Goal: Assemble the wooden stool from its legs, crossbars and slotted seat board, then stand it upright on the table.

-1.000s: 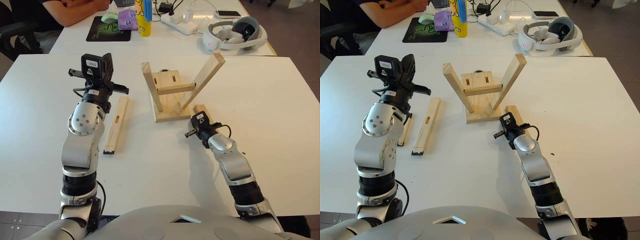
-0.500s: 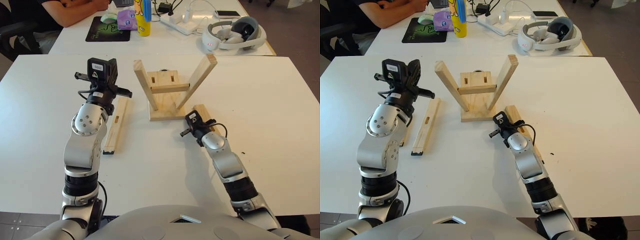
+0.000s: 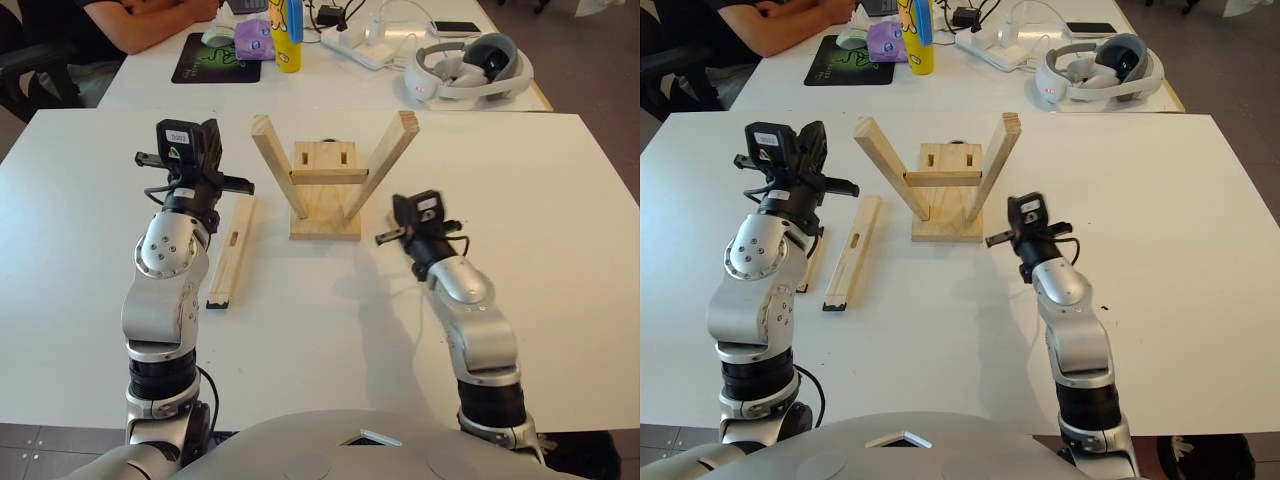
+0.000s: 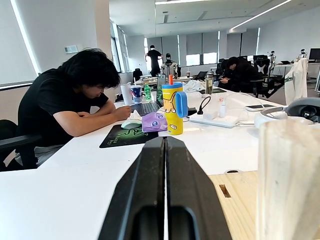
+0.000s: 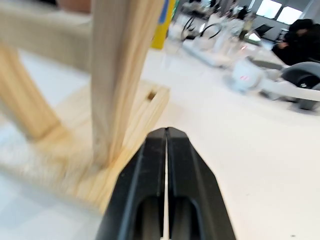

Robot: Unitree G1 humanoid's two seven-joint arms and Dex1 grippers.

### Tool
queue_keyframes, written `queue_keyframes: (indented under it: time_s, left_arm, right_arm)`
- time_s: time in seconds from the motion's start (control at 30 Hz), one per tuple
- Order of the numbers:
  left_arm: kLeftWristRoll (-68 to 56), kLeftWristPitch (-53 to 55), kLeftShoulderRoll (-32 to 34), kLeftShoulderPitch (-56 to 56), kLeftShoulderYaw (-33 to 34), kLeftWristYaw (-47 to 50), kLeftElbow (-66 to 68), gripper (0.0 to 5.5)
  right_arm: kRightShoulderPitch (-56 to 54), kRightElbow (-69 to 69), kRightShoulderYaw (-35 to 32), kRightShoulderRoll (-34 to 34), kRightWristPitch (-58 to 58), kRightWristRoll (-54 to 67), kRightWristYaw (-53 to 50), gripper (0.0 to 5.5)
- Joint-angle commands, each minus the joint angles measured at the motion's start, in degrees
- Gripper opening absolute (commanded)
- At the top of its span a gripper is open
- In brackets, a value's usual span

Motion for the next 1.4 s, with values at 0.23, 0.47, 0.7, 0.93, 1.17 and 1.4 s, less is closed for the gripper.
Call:
queue_keyframes:
  time_s: [0.23,0.47,0.7,0.93,1.17,1.4]
  left_arm:
    - [1.14,0.08,-0.31,-2.41,-0.43,0.82,0.87,0.01]
    - [0.71,3.69,1.3,-4.06,-11.68,-6.36,4.04,0.01]
    - [3.96,6.58,2.67,-1.61,-2.88,-1.37,6.23,0.01]
    - [-0.66,13.52,3.8,8.56,-6.49,-8.36,7.84,0.01]
    - [-1.98,8.81,10.32,10.7,-15.06,-18.19,5.7,0.01]
    - [-0.09,-0.77,2.86,3.19,-23.45,-18.45,16.47,0.01]
  right_arm:
    - [-12.29,0.8,-8.61,2.63,2.37,2.99,-6.95,0.0]
    - [-14.43,6.11,5.13,-0.06,3.91,2.25,-0.21,0.0]
    - [-11.84,8.2,-1.67,-1.98,7.05,0.48,-4.13,0.0]
    - [-6.59,11.34,-0.76,-4.3,9.45,1.51,-1.18,0.0]
    - [-5.07,13.04,2.03,-4.78,8.61,2.11,1.19,0.0]
    - [-8.3,15.99,2.42,-5.02,6.99,2.59,2.64,0.0]
